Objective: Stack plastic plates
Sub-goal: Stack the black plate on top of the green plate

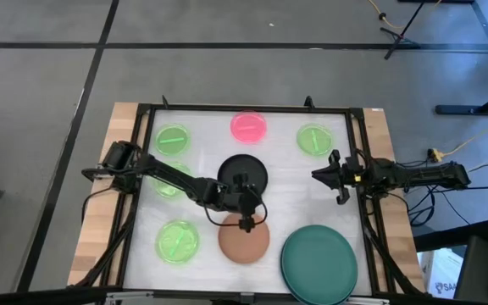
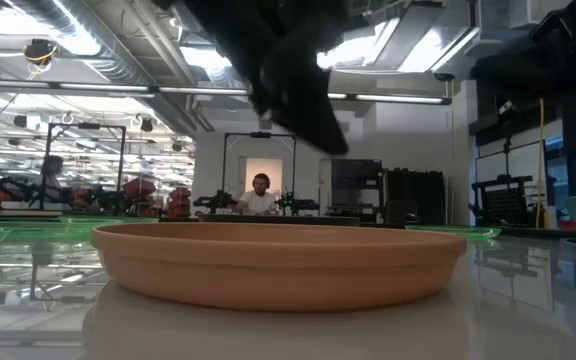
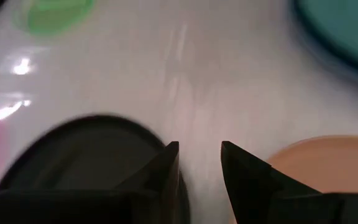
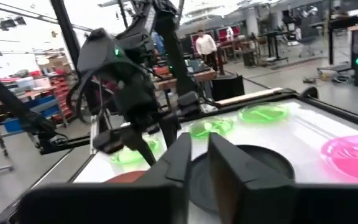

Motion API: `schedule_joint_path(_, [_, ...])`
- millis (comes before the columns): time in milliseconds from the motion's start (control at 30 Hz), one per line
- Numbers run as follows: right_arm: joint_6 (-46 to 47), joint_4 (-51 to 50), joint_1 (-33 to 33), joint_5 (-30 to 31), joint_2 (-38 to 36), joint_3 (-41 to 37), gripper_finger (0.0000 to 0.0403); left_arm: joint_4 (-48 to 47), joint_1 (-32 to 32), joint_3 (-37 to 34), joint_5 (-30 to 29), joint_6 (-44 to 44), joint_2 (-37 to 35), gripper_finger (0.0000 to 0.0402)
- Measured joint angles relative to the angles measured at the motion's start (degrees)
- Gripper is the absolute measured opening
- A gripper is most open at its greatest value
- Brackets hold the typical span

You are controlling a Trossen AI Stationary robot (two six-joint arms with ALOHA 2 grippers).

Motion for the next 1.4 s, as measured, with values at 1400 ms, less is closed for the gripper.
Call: schedule_joint_path(1400, [1.37,-5.04,0.01,0.95,0.0,0.0,0.017,-0.8,5.6,0.04,7.45,-0.98,7.53,0.0012])
